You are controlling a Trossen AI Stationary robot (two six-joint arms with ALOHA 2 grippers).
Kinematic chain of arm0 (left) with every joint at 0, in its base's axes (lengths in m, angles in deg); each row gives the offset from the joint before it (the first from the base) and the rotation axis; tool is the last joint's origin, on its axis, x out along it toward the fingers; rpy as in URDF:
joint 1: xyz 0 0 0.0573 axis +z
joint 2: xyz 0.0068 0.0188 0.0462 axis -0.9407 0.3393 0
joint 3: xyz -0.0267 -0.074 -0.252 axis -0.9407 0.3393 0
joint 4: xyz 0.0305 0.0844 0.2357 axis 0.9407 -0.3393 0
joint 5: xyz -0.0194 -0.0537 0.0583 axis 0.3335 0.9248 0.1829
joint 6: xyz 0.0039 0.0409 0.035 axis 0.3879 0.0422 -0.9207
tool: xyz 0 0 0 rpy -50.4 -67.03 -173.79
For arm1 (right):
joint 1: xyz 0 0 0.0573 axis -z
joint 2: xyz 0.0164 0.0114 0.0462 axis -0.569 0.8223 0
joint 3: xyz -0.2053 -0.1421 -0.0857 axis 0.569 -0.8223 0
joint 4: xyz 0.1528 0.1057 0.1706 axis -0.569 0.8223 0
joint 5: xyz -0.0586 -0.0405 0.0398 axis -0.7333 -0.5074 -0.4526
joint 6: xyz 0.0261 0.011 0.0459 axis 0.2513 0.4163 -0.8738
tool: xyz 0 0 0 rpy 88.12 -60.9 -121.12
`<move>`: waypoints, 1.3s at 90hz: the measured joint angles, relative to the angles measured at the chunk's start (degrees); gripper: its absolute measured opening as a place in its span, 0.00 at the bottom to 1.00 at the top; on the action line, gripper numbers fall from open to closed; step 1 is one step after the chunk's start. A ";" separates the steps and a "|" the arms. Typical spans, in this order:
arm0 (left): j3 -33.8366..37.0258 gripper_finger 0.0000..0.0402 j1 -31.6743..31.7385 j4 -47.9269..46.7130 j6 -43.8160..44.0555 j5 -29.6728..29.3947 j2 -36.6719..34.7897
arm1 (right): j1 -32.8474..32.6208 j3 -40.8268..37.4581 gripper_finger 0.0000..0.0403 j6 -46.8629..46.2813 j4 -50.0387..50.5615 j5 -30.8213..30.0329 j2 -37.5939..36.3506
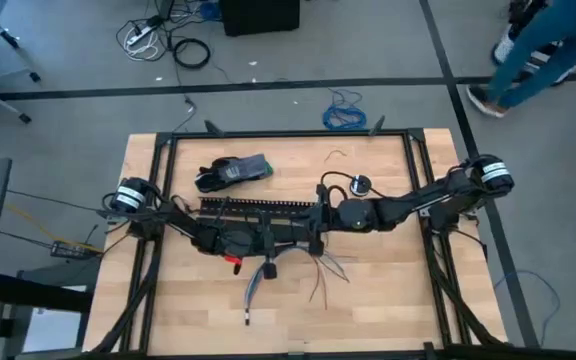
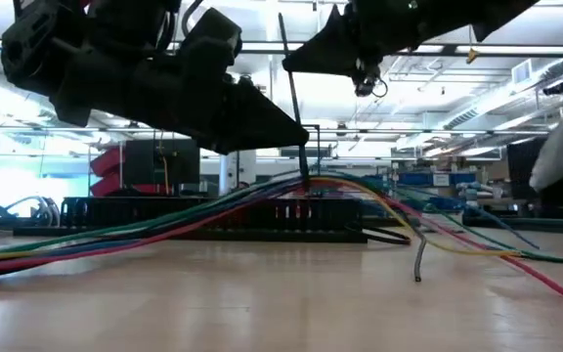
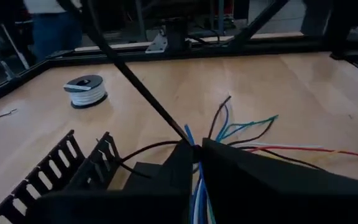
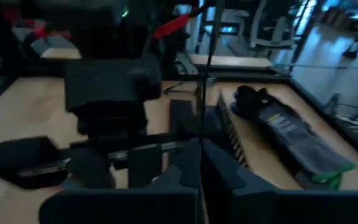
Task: Ziptie cables
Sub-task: Wrap the right black zip tie on the cables
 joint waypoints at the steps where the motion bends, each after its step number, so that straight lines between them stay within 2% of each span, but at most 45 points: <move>1: 0.00 0.04 0.00 0.00 0.03 0.01 0.00 | 0.10 0.00 0.00 0.09 -0.10 -0.05 -0.06; 55: 0.07 0.04 0.00 -0.08 0.11 -0.42 0.15 | 5.31 0.00 0.00 1.53 -0.17 -0.82 -4.65; 117: 0.14 0.04 0.35 -0.68 0.14 -0.02 0.22 | 13.02 0.04 0.00 2.03 -3.18 0.67 -4.79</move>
